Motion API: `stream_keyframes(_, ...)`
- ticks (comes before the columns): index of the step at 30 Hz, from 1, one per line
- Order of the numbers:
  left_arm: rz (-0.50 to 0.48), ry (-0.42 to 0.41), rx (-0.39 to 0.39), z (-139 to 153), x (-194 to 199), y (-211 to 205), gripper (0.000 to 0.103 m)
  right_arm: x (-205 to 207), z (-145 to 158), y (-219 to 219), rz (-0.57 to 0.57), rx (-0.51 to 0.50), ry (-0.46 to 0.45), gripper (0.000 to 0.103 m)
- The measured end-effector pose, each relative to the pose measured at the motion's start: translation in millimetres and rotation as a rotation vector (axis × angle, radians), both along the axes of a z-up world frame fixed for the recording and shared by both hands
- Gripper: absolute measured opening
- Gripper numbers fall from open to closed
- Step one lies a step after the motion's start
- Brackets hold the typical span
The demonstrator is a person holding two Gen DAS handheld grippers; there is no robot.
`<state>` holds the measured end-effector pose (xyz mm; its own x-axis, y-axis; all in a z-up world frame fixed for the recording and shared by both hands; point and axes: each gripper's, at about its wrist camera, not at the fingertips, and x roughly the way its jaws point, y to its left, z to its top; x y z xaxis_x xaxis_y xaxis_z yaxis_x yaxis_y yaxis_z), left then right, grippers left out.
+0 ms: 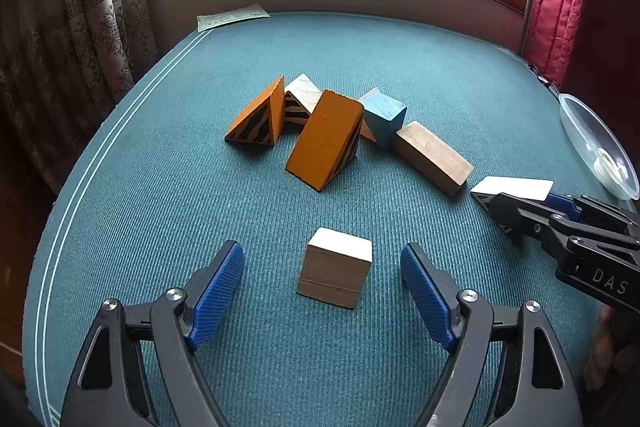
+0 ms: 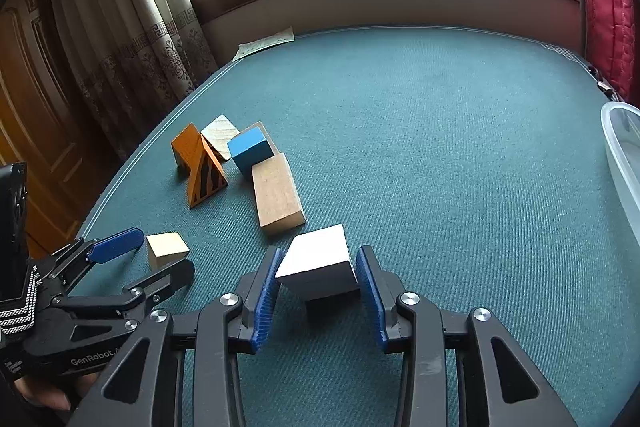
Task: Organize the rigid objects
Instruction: 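Carry the striped block in the right gripper into the clear basin and release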
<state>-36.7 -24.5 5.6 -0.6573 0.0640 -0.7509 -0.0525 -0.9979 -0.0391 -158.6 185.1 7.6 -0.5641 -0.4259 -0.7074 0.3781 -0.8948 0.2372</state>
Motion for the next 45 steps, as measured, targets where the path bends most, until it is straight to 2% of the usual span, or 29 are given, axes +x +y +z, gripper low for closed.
stream_keyframes(2,0.000,-0.001,-0.006,-0.4,0.1,0.0,0.082,0.2,-0.2,-0.2,0.007,-0.011,-0.001,0.054)
stream_keyframes(3,0.000,-0.002,-0.009,-0.6,0.2,0.1,0.082,0.5,-0.2,-0.6,0.009,-0.013,0.000,0.056)
stream_keyframes(16,0.002,-0.006,-0.031,-1.0,-0.5,4.6,0.080,0.3,-1.0,-4.2,0.009,0.005,0.006,0.056)
stream_keyframes(17,0.004,-0.004,-0.030,-0.5,-0.2,4.6,0.077,0.5,-0.9,-4.9,0.009,0.010,0.008,0.054)
stream_keyframes(18,0.005,0.001,-0.030,0.3,0.4,4.8,0.069,0.6,-0.8,-5.8,0.007,0.017,0.010,0.051)
stream_keyframes(21,-0.008,0.013,-0.030,1.9,2.2,6.7,0.052,-0.3,-1.0,-5.9,-0.003,0.039,0.014,0.038)
stream_keyframes(24,-0.033,0.017,-0.029,2.8,3.9,10.9,0.039,-0.1,-1.2,-5.4,-0.007,0.046,0.017,0.036)
stream_keyframes(26,-0.041,0.018,-0.032,3.2,5.0,13.1,0.035,0.2,-1.2,-5.0,-0.008,0.047,0.019,0.035)
stream_keyframes(37,-0.039,0.018,-0.031,3.2,5.5,13.3,0.035,2.5,8.1,5.1,-0.035,0.013,0.042,0.035)
stream_keyframes(45,-0.034,0.018,-0.036,3.4,4.9,11.3,0.035,3.4,22.5,28.8,-0.106,-0.026,0.070,0.035)
